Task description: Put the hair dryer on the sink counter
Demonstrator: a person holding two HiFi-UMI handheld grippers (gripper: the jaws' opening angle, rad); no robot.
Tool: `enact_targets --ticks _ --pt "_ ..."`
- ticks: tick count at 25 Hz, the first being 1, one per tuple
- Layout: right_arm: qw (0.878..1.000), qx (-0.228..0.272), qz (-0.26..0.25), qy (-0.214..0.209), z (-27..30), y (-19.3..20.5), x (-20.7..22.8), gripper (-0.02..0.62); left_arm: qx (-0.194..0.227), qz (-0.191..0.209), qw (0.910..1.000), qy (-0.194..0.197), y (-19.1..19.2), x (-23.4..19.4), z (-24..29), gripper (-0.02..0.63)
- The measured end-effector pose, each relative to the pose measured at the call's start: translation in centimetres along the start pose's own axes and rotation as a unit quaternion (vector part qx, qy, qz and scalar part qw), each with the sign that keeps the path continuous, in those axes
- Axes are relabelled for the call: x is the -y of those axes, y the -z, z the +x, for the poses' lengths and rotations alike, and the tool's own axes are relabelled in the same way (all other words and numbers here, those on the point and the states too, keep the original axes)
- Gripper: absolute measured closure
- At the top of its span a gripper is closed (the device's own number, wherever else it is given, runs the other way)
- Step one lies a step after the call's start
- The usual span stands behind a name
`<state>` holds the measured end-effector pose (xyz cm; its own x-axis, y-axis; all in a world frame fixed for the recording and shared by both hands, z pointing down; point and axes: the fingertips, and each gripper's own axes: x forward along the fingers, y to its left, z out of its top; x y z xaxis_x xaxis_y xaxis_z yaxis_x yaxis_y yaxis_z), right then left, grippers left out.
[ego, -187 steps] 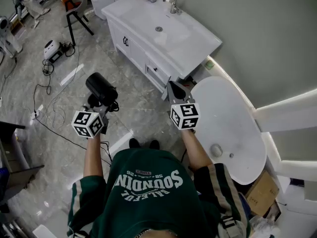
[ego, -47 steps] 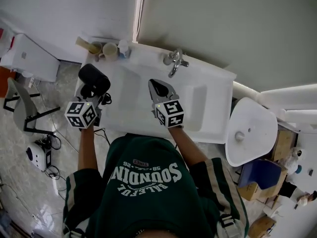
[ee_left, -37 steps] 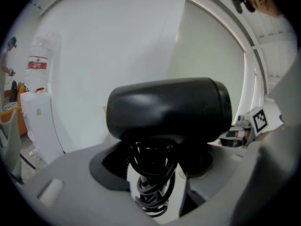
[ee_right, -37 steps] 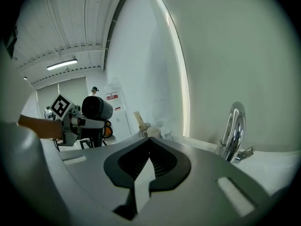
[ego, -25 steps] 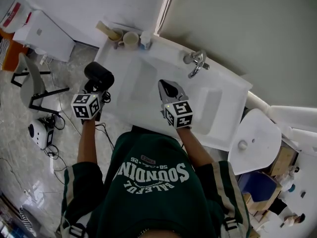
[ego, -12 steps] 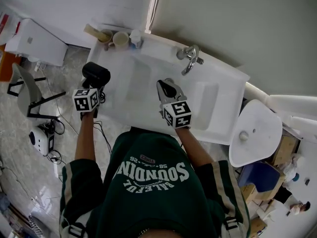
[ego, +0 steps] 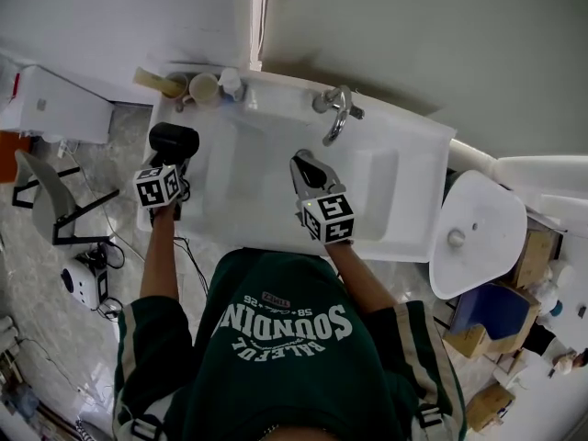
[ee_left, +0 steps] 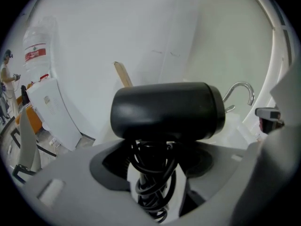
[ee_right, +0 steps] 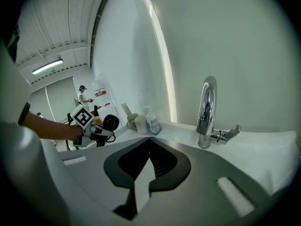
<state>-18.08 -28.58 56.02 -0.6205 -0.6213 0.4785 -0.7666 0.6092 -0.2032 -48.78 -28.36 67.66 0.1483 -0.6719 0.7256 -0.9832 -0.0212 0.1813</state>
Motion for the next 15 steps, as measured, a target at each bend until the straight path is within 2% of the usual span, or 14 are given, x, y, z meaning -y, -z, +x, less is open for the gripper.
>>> enact_targets --ticks 15 --pt "0.999 -0.009 0.028 0.03 -0.3 1.6 2.2 0.591 -0.049 -0.02 0.9985 -0.014 1.0 -1.4 4.7 0.278"
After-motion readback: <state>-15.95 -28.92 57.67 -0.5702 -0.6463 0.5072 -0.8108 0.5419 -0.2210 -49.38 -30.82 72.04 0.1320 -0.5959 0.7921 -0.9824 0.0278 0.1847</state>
